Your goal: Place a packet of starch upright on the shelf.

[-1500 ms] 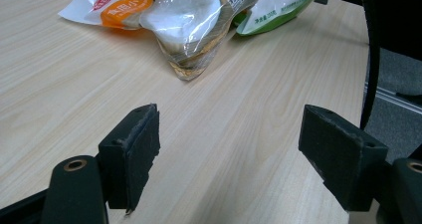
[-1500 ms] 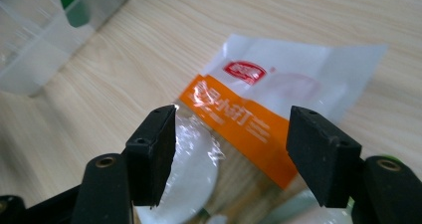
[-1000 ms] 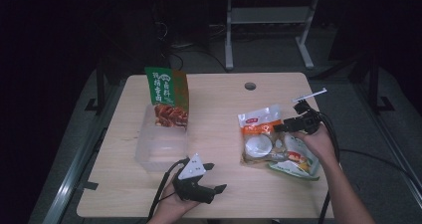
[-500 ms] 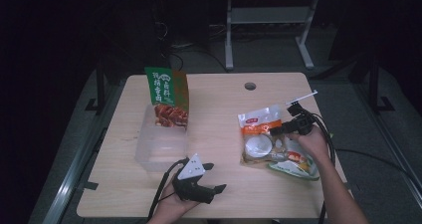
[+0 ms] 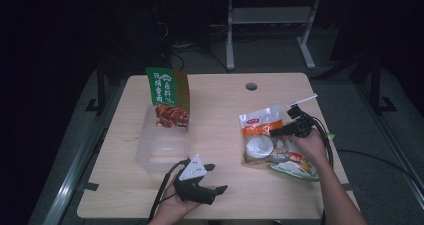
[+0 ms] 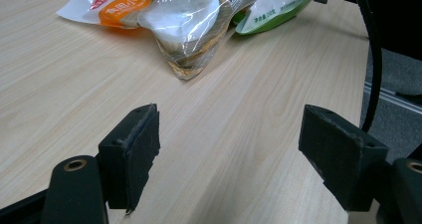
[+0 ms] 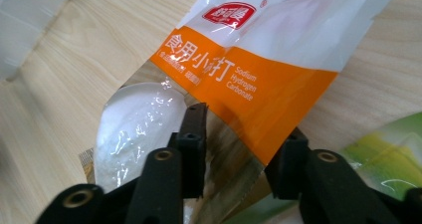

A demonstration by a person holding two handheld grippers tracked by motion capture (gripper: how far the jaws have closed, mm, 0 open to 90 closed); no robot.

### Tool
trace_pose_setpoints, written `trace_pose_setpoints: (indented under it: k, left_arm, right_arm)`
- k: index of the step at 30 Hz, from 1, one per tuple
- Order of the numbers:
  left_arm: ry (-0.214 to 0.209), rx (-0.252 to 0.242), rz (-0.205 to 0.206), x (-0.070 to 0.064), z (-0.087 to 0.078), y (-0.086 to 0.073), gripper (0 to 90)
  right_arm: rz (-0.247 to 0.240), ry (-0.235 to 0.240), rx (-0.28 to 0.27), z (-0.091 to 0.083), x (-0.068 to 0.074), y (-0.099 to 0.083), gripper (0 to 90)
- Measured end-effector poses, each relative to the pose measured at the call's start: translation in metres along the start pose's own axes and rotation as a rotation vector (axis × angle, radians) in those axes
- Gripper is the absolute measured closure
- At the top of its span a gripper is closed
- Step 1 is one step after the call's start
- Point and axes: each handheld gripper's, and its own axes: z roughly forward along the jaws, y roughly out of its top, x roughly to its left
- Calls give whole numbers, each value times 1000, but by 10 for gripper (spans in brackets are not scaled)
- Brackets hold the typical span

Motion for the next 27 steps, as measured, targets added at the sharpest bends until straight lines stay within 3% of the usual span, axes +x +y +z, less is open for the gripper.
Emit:
trace_pose_setpoints:
  k: [10, 27]
  left_arm:
    - [-2, 1, -2, 0, 1, 0, 234]
    - [-4, -2, -12, 1, 3, 0, 234]
  right_arm:
    - [-34, 17, -11, -4, 6, 1, 871]
    - [-85, 45, -75, -14, 20, 0, 897]
